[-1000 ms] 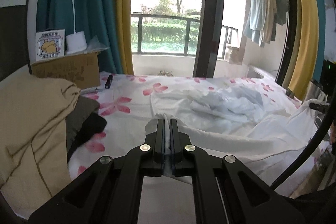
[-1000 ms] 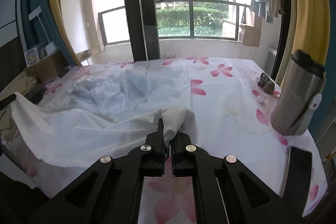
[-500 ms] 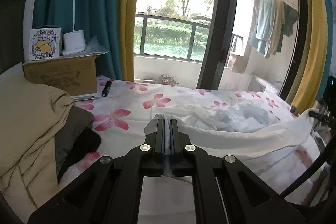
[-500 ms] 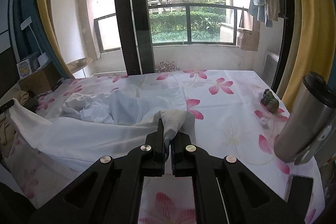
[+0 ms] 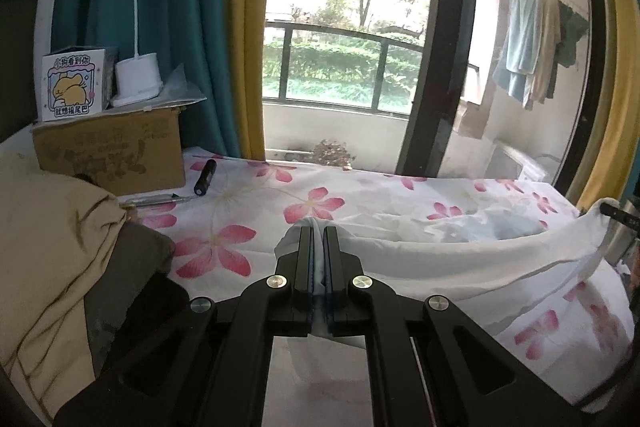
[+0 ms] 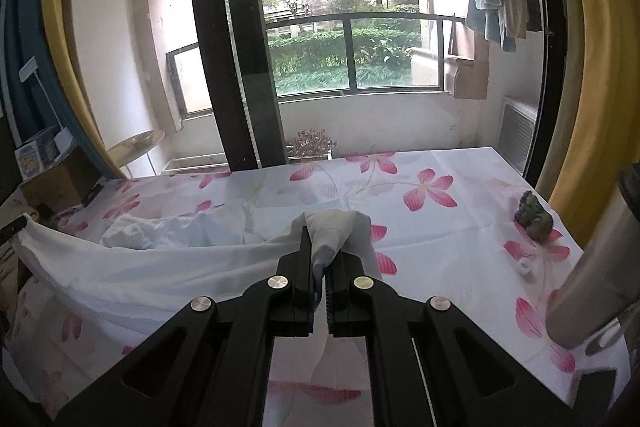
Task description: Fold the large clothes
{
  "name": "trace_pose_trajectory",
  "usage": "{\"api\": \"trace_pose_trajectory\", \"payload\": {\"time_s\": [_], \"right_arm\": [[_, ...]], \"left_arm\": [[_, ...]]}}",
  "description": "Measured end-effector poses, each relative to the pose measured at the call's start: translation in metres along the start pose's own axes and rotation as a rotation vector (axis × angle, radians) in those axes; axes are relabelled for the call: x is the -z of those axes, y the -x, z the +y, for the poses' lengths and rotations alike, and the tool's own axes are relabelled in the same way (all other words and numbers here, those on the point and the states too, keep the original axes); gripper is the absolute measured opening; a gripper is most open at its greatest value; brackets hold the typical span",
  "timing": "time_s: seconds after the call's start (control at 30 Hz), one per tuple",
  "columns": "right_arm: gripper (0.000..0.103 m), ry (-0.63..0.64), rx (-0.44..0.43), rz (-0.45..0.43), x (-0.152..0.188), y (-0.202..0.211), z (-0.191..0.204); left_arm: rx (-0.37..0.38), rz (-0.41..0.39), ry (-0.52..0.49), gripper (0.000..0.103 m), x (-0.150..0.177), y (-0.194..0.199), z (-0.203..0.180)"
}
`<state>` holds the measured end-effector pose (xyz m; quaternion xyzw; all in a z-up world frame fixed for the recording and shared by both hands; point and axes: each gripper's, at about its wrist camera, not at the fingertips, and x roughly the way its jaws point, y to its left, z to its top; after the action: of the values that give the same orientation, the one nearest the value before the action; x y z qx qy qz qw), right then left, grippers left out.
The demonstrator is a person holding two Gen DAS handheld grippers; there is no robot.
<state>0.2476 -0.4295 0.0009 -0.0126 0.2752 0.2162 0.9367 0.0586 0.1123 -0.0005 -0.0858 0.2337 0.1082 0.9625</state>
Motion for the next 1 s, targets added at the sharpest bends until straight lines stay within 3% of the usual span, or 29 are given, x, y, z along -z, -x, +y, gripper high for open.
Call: {"api": "trace_pose_trajectory", "payload": {"time_s": [0.6, 1.0], "right_arm": [[0.004, -0.028, -0.006, 0.013, -0.035, -0.062, -0.007], [0.004, -0.032, 0.001, 0.092, -0.043, -0.122, -0.009]], "left_arm": [[-0.051, 0.023, -0.015, 0.005, -0.032, -0.069, -0.001], [-0.079, 0.092, -0.006, 0.004, -0.038, -0.129, 0.009]]}}
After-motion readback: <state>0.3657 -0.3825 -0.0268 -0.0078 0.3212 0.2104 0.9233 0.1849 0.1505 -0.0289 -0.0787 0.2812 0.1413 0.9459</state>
